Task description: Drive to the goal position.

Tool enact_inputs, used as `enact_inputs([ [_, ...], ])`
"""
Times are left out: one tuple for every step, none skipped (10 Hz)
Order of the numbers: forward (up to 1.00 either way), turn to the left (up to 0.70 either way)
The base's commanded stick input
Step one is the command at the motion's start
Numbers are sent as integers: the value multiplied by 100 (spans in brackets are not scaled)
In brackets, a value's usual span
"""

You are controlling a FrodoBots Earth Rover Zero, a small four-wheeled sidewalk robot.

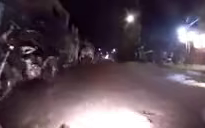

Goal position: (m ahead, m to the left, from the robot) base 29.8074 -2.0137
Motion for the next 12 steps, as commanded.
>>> enact_inputs([
  [100, 0],
  [100, 0],
  [100, 0],
  [100, 0],
  [100, 0],
  [100, 0],
  [100, 0],
  [100, 0],
  [100, 0],
  [100, 0],
  [100, 0],
  [100, -2],
])
